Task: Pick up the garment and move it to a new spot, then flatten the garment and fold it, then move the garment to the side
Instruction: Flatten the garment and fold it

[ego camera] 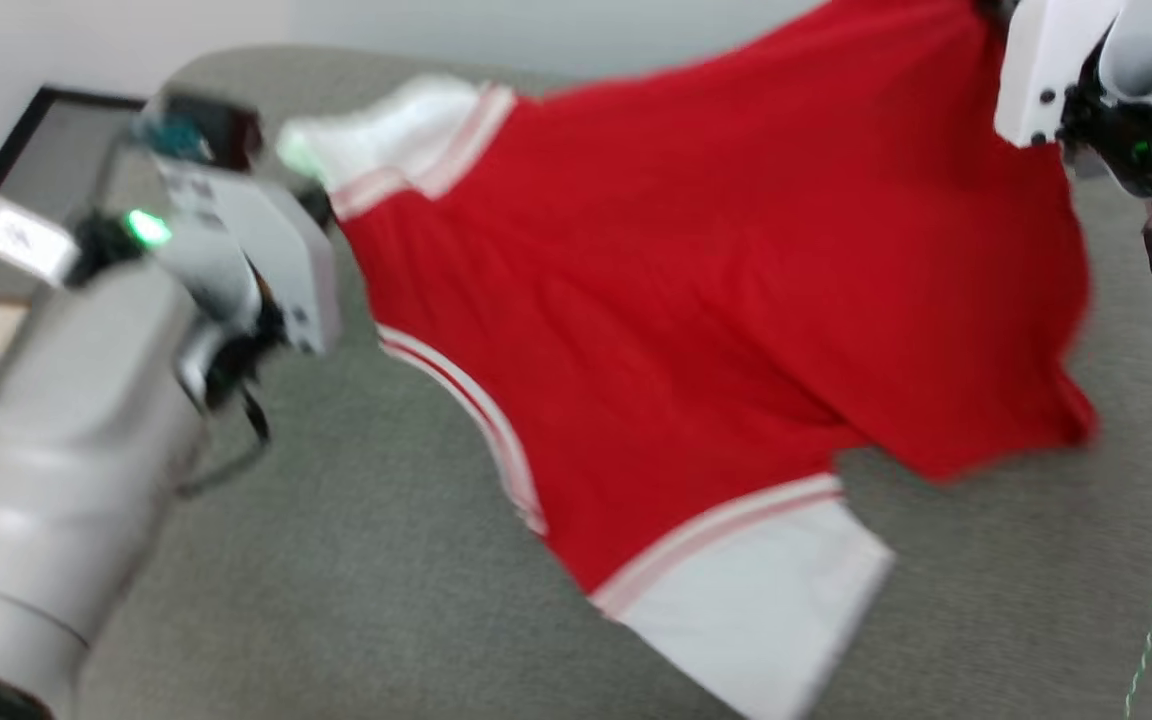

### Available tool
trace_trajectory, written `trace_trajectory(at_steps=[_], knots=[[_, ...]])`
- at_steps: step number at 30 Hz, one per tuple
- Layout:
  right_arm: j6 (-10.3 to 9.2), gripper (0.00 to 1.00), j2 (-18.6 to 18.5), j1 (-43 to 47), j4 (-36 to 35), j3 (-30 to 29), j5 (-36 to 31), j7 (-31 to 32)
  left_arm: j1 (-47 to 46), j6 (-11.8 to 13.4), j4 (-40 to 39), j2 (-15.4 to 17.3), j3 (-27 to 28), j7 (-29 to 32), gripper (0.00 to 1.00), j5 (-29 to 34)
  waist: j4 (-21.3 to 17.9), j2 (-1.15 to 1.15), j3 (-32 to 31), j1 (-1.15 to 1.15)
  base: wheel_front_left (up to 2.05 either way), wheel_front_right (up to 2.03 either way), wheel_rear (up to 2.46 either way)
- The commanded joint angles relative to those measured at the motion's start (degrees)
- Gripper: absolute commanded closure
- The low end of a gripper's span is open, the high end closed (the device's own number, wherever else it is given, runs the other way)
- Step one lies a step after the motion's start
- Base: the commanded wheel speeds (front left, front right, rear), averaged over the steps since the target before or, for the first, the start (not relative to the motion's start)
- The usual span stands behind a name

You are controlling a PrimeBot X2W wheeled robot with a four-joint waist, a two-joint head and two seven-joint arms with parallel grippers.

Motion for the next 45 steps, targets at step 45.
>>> trace_trajectory(at_steps=[45], knots=[[-0.08, 1.00, -0.7, -22.7, -3.9, -23.0, -22.0, -36.3, -58.7, 4.1, 17.8, -1.2, -4.3, -14.5, 1.00, 17.6, -15.9, 0.00, 23.0, 0.00, 0.00, 0.00, 0.00]])
